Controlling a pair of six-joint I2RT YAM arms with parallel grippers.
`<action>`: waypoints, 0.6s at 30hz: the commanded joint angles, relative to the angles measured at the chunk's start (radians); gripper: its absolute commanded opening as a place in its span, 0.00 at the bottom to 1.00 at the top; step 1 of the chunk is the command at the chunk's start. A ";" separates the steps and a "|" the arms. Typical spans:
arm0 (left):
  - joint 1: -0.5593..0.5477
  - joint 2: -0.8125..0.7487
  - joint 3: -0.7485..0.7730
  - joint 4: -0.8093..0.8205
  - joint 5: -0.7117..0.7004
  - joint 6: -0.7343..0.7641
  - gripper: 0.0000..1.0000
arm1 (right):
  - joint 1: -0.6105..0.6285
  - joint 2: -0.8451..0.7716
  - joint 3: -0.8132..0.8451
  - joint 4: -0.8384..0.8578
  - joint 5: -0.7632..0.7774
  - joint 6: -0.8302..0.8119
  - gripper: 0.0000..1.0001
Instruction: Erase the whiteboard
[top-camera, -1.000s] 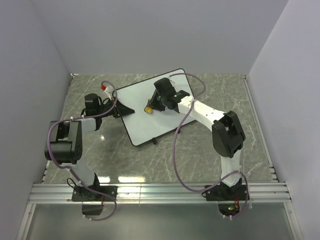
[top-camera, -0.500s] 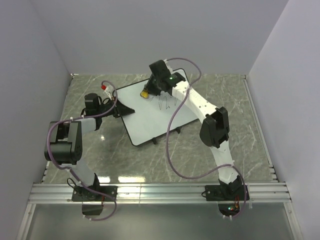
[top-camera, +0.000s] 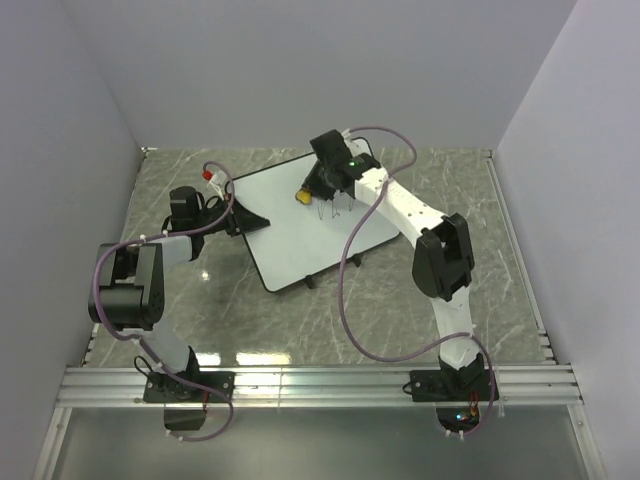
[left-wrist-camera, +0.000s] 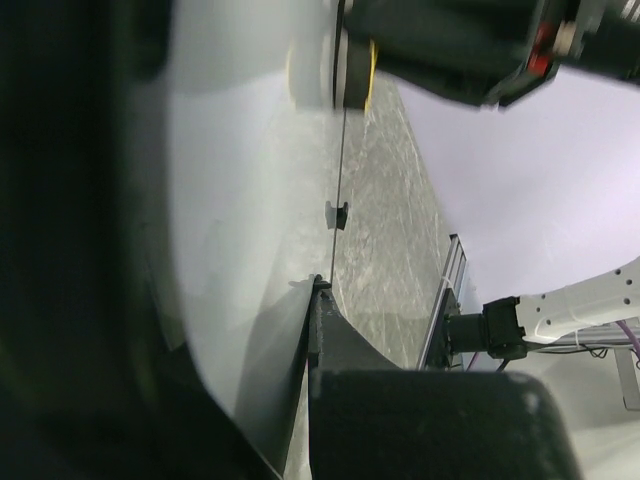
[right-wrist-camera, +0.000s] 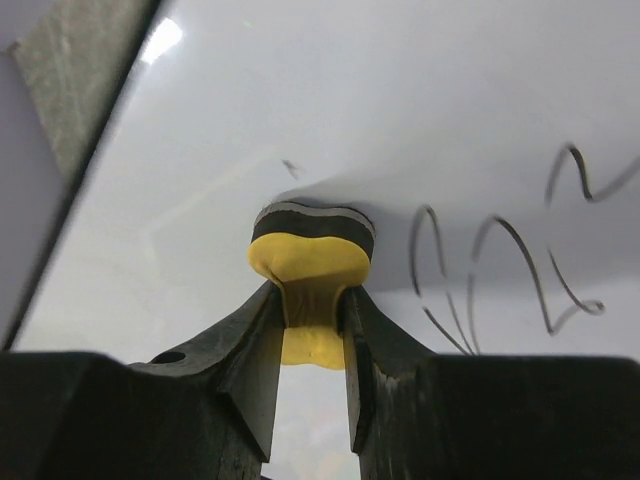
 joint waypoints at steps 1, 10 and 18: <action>-0.054 0.024 -0.019 -0.089 -0.076 0.167 0.00 | 0.046 -0.007 -0.143 -0.078 0.056 0.004 0.00; -0.059 0.034 -0.013 -0.085 -0.076 0.164 0.00 | 0.218 -0.020 -0.171 -0.108 -0.010 -0.037 0.00; -0.060 0.022 -0.012 -0.105 -0.081 0.178 0.00 | 0.204 -0.026 -0.229 -0.095 -0.004 -0.034 0.00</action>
